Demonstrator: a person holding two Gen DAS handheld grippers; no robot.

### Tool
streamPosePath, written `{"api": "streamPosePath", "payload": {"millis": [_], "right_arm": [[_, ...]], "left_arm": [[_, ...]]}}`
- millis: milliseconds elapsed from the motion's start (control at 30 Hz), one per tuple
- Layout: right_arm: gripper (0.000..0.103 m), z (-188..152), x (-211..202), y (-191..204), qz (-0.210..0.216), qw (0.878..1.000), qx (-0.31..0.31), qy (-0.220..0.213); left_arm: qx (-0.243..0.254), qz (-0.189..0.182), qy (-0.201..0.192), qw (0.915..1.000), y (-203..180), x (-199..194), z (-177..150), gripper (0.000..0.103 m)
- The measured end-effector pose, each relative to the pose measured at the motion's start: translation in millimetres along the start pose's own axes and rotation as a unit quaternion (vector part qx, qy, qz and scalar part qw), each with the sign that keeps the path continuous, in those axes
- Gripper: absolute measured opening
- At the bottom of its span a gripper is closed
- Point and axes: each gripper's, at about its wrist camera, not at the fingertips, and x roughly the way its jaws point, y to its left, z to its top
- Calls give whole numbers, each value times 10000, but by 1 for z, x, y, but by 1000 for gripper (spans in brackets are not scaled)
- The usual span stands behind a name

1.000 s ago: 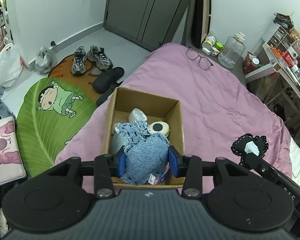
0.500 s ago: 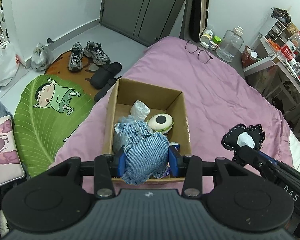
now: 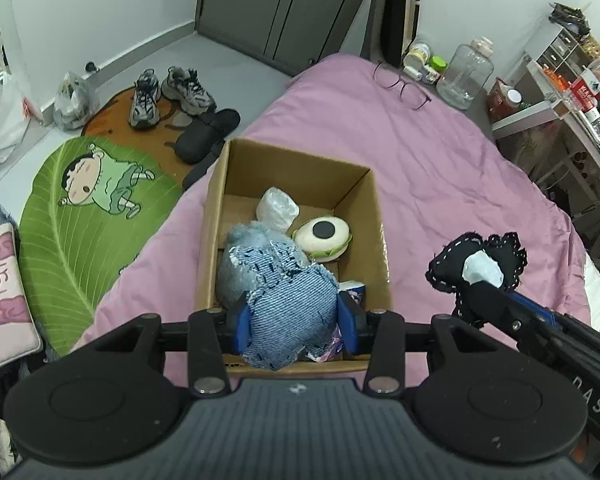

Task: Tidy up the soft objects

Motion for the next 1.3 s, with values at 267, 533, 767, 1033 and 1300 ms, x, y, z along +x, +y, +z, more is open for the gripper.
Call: {"api": "streamPosePath", "payload": {"millis": [267, 533, 767, 1033, 1300], "right_arm": [[21, 2, 14, -4, 69, 9999, 57, 74], [21, 4, 25, -3, 137, 9998, 78, 156], [22, 7, 36, -1, 175, 9993, 141, 286], [27, 10, 54, 1, 302, 9979, 339, 453], [44, 5, 50, -10, 248, 9975, 495, 442]], "left_arm": [[-63, 43, 95, 9999, 7, 14, 4, 46], [-280, 78, 157, 9995, 16, 19, 3, 57], [-242, 176, 93, 9995, 18, 17, 4, 58], [-272, 235, 18, 9994, 19, 12, 4, 58], [-344, 311, -36, 9989, 21, 9, 5, 58]]}}
